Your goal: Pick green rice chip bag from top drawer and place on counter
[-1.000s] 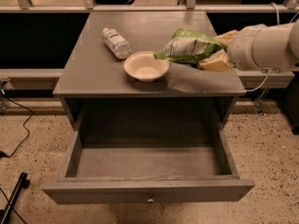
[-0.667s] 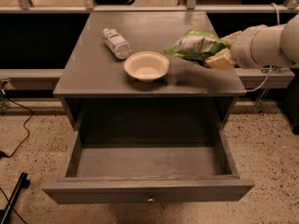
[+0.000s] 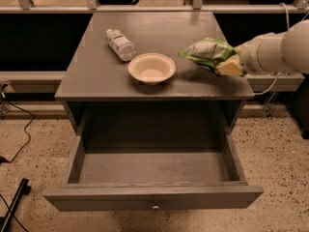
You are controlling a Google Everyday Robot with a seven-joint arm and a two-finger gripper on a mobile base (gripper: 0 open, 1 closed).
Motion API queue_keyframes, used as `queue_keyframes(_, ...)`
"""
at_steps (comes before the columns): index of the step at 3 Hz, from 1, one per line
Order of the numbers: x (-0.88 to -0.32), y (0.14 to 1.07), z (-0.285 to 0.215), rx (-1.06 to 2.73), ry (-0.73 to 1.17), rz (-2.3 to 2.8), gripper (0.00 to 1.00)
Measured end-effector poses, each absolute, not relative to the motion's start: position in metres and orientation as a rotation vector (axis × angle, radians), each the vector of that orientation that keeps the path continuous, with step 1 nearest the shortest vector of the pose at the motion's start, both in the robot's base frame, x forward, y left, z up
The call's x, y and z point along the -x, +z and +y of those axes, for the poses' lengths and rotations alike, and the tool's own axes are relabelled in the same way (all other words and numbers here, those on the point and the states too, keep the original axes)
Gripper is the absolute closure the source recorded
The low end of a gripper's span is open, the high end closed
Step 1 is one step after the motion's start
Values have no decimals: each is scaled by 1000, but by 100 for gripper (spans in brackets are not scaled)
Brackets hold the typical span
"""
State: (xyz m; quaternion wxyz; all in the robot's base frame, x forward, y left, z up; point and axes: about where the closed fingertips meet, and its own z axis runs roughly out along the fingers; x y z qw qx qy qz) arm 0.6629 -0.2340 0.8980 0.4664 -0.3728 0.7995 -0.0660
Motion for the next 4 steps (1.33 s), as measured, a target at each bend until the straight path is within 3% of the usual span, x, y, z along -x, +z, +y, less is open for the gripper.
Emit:
queue_keyframes(3,-662,901,-229,917,-159,1957,12)
queue_keyframes(4,-661,901,-228,936,-153,1966,0)
